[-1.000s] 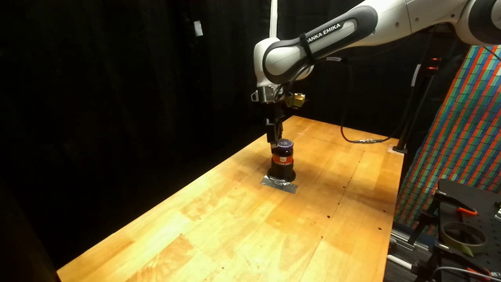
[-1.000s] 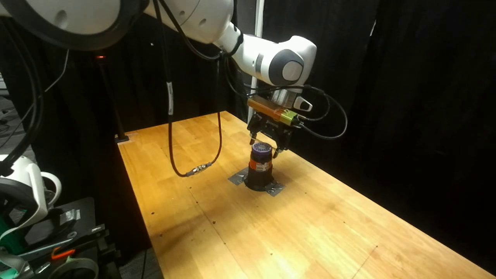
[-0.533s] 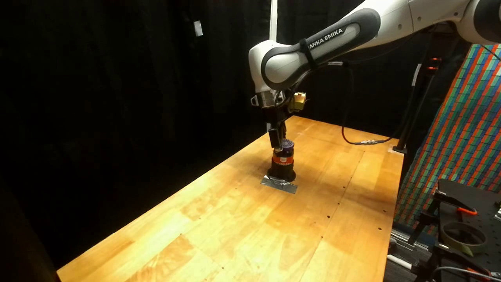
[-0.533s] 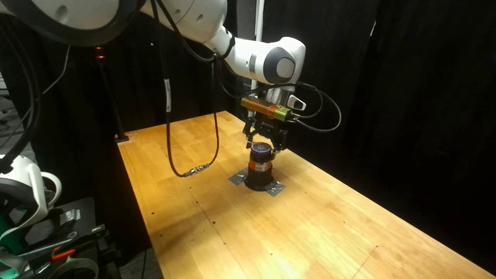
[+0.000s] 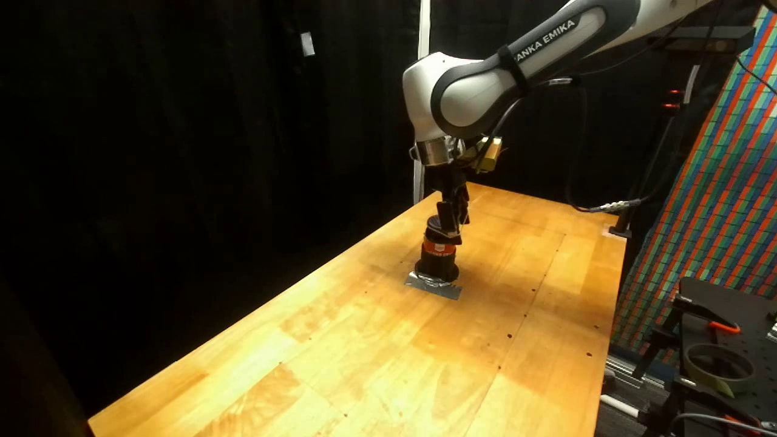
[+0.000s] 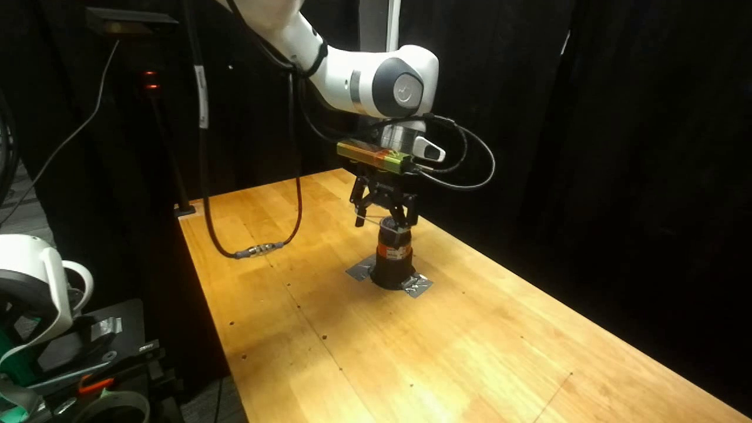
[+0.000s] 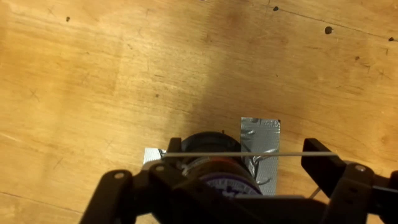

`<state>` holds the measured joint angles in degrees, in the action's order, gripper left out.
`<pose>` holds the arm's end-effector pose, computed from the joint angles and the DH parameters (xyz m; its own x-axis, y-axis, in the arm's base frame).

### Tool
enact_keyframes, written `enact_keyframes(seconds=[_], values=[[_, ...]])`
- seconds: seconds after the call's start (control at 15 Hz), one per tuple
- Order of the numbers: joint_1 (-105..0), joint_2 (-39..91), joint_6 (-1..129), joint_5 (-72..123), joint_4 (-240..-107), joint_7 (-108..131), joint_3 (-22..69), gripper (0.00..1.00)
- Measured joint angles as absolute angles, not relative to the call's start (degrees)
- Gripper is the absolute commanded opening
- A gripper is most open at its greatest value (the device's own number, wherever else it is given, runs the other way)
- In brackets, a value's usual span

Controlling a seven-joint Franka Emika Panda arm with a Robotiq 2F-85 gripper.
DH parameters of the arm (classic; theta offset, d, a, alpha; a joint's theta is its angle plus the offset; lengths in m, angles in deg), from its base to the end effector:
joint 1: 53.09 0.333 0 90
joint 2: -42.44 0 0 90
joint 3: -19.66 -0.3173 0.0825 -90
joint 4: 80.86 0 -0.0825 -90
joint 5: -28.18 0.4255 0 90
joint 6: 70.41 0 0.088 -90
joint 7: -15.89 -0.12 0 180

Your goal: Place the band over the brown cup

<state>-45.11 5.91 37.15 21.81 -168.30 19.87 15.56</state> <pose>0.6925 0.1326 0.2305 0.9112 0.2985 -0.2840 0.3196 -0.9471 0.0301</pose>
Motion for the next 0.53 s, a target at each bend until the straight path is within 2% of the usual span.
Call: enact_keyframes(seconds=[0.53], values=[[-45.1,17.3,54.0,21.8,-189.4,17.0,15.5,1.00]])
